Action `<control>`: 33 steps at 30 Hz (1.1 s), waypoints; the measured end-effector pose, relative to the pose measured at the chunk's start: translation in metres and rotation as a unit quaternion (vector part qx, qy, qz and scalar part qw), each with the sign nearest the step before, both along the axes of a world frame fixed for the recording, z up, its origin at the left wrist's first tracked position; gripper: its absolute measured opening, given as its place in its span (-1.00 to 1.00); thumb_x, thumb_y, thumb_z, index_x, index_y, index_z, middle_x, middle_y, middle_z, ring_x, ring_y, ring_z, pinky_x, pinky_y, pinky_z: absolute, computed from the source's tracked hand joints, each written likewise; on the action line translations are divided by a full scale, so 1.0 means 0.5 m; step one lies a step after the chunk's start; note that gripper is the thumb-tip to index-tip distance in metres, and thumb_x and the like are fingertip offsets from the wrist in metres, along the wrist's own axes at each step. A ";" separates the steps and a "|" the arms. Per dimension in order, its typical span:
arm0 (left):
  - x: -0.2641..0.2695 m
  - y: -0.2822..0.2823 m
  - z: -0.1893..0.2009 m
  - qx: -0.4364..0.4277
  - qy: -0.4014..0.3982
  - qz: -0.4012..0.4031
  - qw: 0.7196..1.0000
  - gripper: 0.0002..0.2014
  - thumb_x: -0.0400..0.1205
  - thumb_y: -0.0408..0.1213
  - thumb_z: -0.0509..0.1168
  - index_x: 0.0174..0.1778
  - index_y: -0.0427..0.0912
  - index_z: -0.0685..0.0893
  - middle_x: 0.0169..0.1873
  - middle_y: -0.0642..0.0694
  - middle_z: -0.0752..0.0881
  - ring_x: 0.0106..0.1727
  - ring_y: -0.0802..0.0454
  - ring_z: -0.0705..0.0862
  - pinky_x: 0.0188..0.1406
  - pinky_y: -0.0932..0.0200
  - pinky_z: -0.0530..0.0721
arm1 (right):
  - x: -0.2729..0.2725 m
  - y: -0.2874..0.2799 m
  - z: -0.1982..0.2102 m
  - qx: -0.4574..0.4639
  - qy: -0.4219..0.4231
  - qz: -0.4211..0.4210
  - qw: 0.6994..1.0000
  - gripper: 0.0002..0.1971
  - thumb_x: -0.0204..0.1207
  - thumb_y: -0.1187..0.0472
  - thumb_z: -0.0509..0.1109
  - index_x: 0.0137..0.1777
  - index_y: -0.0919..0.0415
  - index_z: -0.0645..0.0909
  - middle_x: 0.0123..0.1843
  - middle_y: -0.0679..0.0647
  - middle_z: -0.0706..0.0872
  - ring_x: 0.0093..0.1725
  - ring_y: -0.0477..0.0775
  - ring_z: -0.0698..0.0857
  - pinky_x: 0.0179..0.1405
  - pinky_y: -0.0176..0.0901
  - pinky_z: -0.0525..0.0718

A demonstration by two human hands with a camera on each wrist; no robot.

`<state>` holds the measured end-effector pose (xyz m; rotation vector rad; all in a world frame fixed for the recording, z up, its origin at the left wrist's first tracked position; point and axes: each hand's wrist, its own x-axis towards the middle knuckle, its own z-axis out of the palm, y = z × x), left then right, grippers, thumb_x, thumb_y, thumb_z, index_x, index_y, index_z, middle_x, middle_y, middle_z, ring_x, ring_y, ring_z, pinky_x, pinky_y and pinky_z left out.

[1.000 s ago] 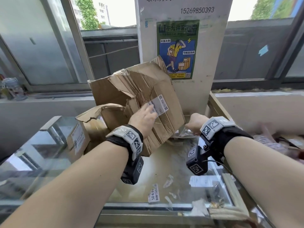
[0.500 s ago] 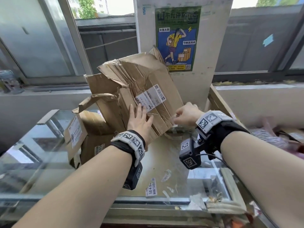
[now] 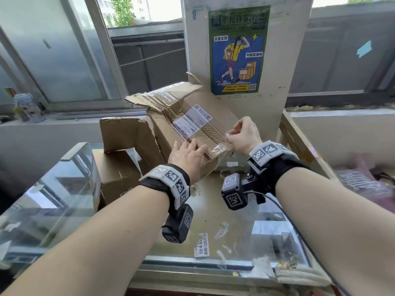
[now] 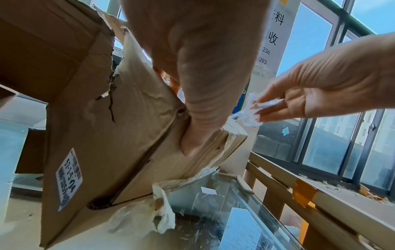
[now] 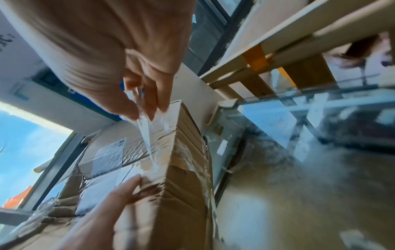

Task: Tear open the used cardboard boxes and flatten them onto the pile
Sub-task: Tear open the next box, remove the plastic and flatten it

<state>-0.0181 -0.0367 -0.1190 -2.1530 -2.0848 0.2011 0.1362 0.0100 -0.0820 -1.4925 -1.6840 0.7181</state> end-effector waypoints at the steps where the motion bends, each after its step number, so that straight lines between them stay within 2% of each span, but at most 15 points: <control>1: -0.002 0.002 0.002 0.001 -0.004 -0.002 1.000 -0.13 0.45 -0.11 0.39 0.63 0.10 0.06 0.66 -0.14 0.08 0.66 -0.14 0.10 0.62 -0.23 -0.04 | -0.006 -0.001 -0.006 -0.026 0.040 0.004 0.999 -0.74 0.44 0.44 0.35 0.04 0.17 0.44 0.04 0.15 0.64 -0.01 0.09 0.62 -0.04 -0.06 0.61; 3: -0.001 0.003 0.002 -0.001 -0.005 0.004 1.000 -0.09 0.46 -0.10 0.38 0.65 0.12 -0.02 0.67 -0.13 0.06 0.66 -0.17 0.07 0.62 -0.26 -0.06 | -0.021 -0.003 -0.017 -0.073 0.109 0.023 0.991 -0.74 0.44 0.52 0.26 -0.01 0.16 0.49 0.07 0.21 0.66 -0.02 0.12 0.66 0.01 0.02 0.70; 6: 0.013 0.002 -0.001 -0.009 0.003 0.036 0.999 -0.08 0.49 0.06 0.36 0.64 0.20 -0.10 0.67 -0.23 -0.03 0.65 -0.35 0.01 0.57 -0.42 -0.09 | -0.031 -0.004 -0.020 -0.133 0.180 0.029 0.974 -0.65 0.42 0.58 0.08 -0.27 0.21 0.60 -0.27 0.22 0.64 -0.35 0.12 0.60 -0.23 -0.01 0.65; 9: 0.022 0.007 0.004 -0.017 0.009 0.057 0.998 -0.03 0.47 0.20 0.35 0.65 0.23 -0.14 0.67 -0.28 -0.05 0.63 -0.43 0.00 0.54 -0.47 -0.09 | -0.023 -0.003 -0.008 -0.170 0.203 0.033 0.964 -0.68 0.49 0.52 0.13 -0.36 0.20 0.56 -0.40 0.07 0.55 -0.45 0.00 0.51 -0.47 -0.26 0.61; 10: 0.022 0.010 0.006 -0.017 0.009 0.057 0.998 -0.03 0.46 0.22 0.34 0.65 0.23 -0.15 0.67 -0.28 -0.05 0.63 -0.42 0.01 0.54 -0.47 -0.08 | -0.019 -0.002 -0.005 -0.181 0.207 0.028 0.961 -0.69 0.53 0.49 0.14 -0.37 0.20 0.53 -0.41 0.06 0.53 -0.46 -0.02 0.49 -0.58 -0.29 0.57; 12: 0.020 0.013 0.010 -0.016 0.006 0.054 0.998 -0.03 0.47 0.22 0.34 0.65 0.23 -0.15 0.67 -0.26 -0.05 0.64 -0.41 0.02 0.55 -0.46 -0.07 | -0.012 -0.007 0.001 -0.199 0.226 0.014 0.953 -0.65 0.56 0.53 0.07 -0.40 0.27 0.50 -0.50 0.11 0.47 -0.57 -0.01 0.42 -0.64 -0.19 0.46; 14: 0.021 0.013 0.010 -0.016 0.004 0.050 0.999 -0.04 0.48 0.21 0.34 0.65 0.23 -0.15 0.67 -0.26 -0.04 0.64 -0.40 0.03 0.56 -0.45 -0.08 | -0.006 -0.014 0.001 -0.212 0.231 0.004 0.950 -0.63 0.53 0.56 0.00 -0.41 0.31 0.49 -0.60 0.11 0.41 -0.76 -0.06 0.34 -0.73 -0.28 0.32; 16: 0.023 0.013 0.009 -0.014 0.000 0.047 0.999 -0.05 0.48 0.19 0.34 0.65 0.22 -0.14 0.67 -0.25 -0.04 0.64 -0.40 0.04 0.56 -0.43 -0.07 | -0.005 -0.021 -0.002 -0.219 0.215 -0.003 0.952 -0.64 0.51 0.54 0.00 -0.40 0.31 0.50 -0.59 0.11 0.39 -0.85 -0.11 0.28 -0.80 -0.39 0.22; 18: 0.023 0.011 0.008 -0.009 -0.004 0.044 0.999 -0.06 0.47 0.19 0.34 0.65 0.23 -0.11 0.67 -0.24 -0.02 0.64 -0.39 0.05 0.57 -0.42 -0.06 | -0.007 -0.025 -0.003 -0.231 0.191 -0.011 0.954 -0.67 0.52 0.49 0.03 -0.39 0.29 0.50 -0.54 0.11 0.42 -0.76 -0.07 0.35 -0.78 -0.39 0.26; 20: 0.020 0.009 0.007 -0.005 -0.006 0.040 0.999 -0.07 0.46 0.20 0.34 0.65 0.23 -0.09 0.67 -0.23 0.01 0.64 -0.38 0.06 0.57 -0.40 -0.04 | -0.010 -0.025 -0.004 -0.249 0.184 -0.019 0.951 -0.71 0.53 0.42 0.04 -0.36 0.26 0.48 -0.51 0.10 0.42 -0.57 0.02 0.38 -0.60 -0.28 0.40; 23: 0.015 0.006 0.007 -0.003 -0.006 0.035 0.999 -0.07 0.46 0.19 0.36 0.65 0.24 -0.07 0.67 -0.22 0.03 0.64 -0.36 0.06 0.60 -0.34 -0.01 | -0.019 -0.028 -0.007 -0.273 0.163 -0.016 0.948 -0.78 0.55 0.21 0.09 -0.27 0.23 0.46 -0.48 0.06 0.40 -0.48 0.04 0.37 -0.41 -0.18 0.42; 26: 0.009 0.004 0.009 -0.009 -0.013 0.033 0.999 -0.10 0.49 0.21 0.31 0.66 0.23 -0.08 0.67 -0.23 0.00 0.65 -0.35 0.05 0.63 -0.22 0.00 | -0.017 -0.035 -0.011 -0.284 0.050 0.023 0.957 -0.74 0.55 0.04 0.27 -0.08 0.28 0.52 -0.36 0.08 0.51 -0.37 0.03 0.49 -0.26 -0.11 0.49; 28: 0.005 0.003 0.011 -0.013 -0.021 0.027 0.999 -0.14 0.53 0.24 0.24 0.66 0.21 -0.08 0.67 -0.24 0.00 0.65 -0.35 0.06 0.64 -0.17 0.02 | -0.010 -0.037 -0.017 -0.289 0.001 0.045 0.956 -0.71 0.51 0.04 0.43 -0.04 0.28 0.55 -0.31 0.10 0.57 -0.36 0.01 0.55 -0.32 -0.15 0.52; 31: 0.005 -0.001 0.016 -0.018 -0.026 0.025 0.999 -0.15 0.53 0.24 0.23 0.67 0.20 -0.06 0.67 -0.24 0.01 0.65 -0.35 0.06 0.64 -0.15 0.04 | -0.003 -0.045 -0.015 -0.303 -0.027 0.053 0.951 -0.71 0.40 0.10 0.58 -0.14 0.30 0.60 -0.34 0.12 0.62 -0.45 0.03 0.56 -0.54 -0.21 0.46; 33: 0.006 0.002 0.019 -0.025 -0.027 0.025 0.999 -0.13 0.52 0.20 0.29 0.66 0.21 -0.06 0.67 -0.23 0.00 0.65 -0.35 0.07 0.64 -0.14 0.05 | -0.005 -0.046 -0.013 -0.299 -0.053 0.052 0.951 -0.72 0.41 0.11 0.57 -0.19 0.30 0.59 -0.33 0.13 0.62 -0.41 0.06 0.58 -0.48 -0.19 0.48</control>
